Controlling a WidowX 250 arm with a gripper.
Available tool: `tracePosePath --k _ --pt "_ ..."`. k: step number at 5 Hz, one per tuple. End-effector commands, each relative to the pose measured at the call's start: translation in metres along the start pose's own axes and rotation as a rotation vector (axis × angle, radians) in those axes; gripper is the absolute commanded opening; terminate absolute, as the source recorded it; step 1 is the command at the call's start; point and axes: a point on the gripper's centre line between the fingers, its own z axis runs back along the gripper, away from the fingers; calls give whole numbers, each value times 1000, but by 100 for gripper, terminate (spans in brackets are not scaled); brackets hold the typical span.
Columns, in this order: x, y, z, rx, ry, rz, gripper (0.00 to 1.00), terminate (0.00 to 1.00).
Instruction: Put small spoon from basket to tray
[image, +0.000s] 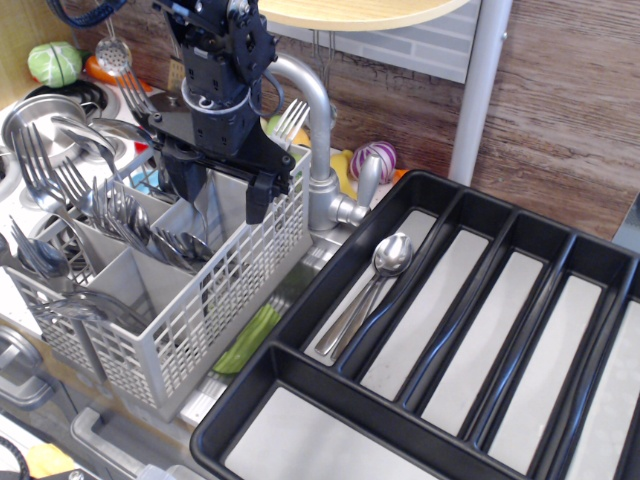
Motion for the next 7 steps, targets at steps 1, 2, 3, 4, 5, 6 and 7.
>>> tracePosePath --k 1,2,3,4,5,6,7 --pt "0 0 0 0 0 0 100 0" --pt "1 6 0 -20 -64 -223 100 0" --pt "-1 9 0 22 -135 -458 100 0" --pt "-13 5 -2 95 -190 -672 100 0" --pt "-17 7 -3 127 -216 -791 100 0" --pt "-19 14 -13 146 -277 -877 100 0" --pt "-18 18 -18 158 -314 -892 100 0"
